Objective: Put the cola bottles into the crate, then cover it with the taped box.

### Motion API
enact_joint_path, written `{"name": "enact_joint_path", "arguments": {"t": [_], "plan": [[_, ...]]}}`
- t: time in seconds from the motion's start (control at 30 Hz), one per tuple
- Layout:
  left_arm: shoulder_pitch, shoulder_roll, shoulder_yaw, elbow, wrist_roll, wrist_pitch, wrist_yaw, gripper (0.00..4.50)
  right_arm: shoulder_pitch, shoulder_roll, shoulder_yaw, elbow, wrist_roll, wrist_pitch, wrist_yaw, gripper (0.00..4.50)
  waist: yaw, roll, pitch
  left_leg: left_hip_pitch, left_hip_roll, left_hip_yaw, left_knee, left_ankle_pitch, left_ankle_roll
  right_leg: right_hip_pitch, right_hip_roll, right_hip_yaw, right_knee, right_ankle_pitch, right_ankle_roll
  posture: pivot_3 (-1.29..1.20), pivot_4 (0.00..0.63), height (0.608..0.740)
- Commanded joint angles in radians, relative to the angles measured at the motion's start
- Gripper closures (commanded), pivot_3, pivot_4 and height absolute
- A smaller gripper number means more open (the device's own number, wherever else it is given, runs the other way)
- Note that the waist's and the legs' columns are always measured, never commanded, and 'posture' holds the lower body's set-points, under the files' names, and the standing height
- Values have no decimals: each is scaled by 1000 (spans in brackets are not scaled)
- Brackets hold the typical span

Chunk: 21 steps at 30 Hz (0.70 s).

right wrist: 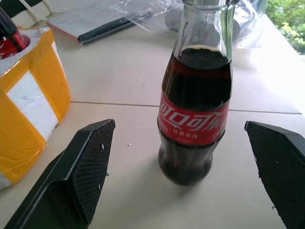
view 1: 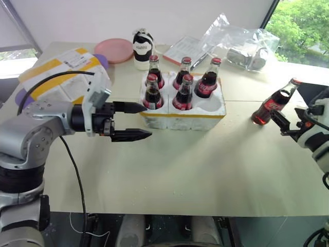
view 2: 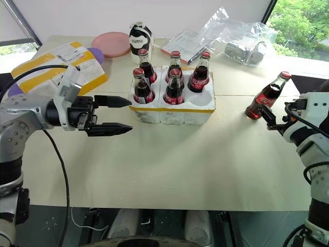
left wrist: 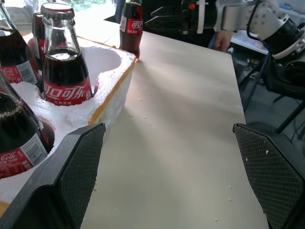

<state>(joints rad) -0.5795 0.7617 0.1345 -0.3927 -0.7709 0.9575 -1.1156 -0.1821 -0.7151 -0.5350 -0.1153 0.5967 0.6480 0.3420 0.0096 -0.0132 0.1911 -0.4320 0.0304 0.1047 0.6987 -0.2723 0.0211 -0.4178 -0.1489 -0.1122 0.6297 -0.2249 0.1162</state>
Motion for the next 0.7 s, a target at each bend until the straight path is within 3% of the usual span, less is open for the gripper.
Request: {"name": "enact_joint_path", "arguments": {"t": [0.03, 0.7], "plan": [[1, -3, -9, -55, -40, -4, 30, 20, -63, 12, 14, 87, -37, -59, 9, 0, 0, 0, 0, 0, 0, 0, 0, 0, 0, 0, 0, 0, 0, 0, 0, 0, 150, 740], [-33, 34, -32, -78, -108, -17, 100, 20, -357, 50, 100, 602, -180, -327, 63, 0, -2, 1, 0, 0, 0, 0, 0, 0, 0, 0, 0, 0, 0, 0, 0, 0, 150, 740]]}}
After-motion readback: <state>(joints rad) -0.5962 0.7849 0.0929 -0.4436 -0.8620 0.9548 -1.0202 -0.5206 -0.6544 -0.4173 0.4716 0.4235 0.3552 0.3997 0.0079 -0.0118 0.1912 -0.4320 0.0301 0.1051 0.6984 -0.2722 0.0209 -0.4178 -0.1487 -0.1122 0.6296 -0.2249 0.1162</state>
